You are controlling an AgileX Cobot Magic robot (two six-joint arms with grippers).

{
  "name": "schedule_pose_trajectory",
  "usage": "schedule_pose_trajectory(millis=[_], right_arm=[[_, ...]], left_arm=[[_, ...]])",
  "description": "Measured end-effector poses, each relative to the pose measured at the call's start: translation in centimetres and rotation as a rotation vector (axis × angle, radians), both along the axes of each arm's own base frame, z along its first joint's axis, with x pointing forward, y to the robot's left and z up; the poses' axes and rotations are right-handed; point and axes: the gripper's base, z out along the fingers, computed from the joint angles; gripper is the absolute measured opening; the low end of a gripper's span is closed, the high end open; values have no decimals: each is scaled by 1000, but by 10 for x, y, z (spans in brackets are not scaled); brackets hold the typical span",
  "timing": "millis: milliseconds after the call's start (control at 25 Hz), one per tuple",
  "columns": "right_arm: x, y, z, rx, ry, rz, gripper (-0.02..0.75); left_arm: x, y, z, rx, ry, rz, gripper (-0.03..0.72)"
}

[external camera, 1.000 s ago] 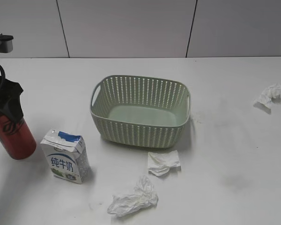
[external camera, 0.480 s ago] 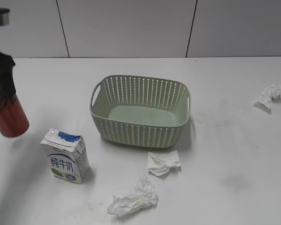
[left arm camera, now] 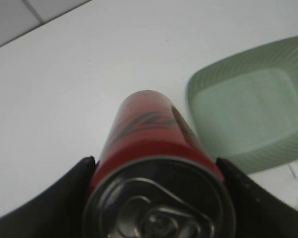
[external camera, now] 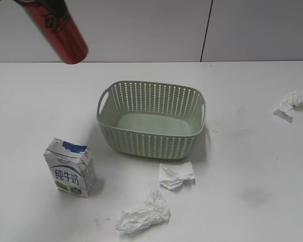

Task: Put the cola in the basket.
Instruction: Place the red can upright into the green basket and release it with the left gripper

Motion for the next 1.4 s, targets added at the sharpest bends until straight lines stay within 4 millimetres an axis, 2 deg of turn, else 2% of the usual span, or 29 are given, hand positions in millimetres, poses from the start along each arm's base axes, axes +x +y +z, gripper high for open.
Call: schedule_pose_trajectory(millis=[120,240,480,640,760,880,1360,1400], right_arm=[[0,0,0,0,0,0,589],[0,0,0,0,0,0,589],[0,0,0,0,0,0,589],[0,0,0,1,0,0,589],[0,0,0,1,0,0,589],[0,0,0,1,0,0,589],[0,0,0,0,0,0,589],[0,0,0,0,0,0,589]], left_arm=[[-5,-36,1,-18,-6,-95,533],[-8,-68,-16,-32,58,-173,533],[-6,-121,-71,11,168,-270,533],[1,-145,-113,69,201,-299,533],[8,-152,-138,107,212,-301,533],[13,-155,-155,133,228,-299,533],[15,-157,-156,114,218,-296,531],[15,-157,-156,112,219,-295,548]])
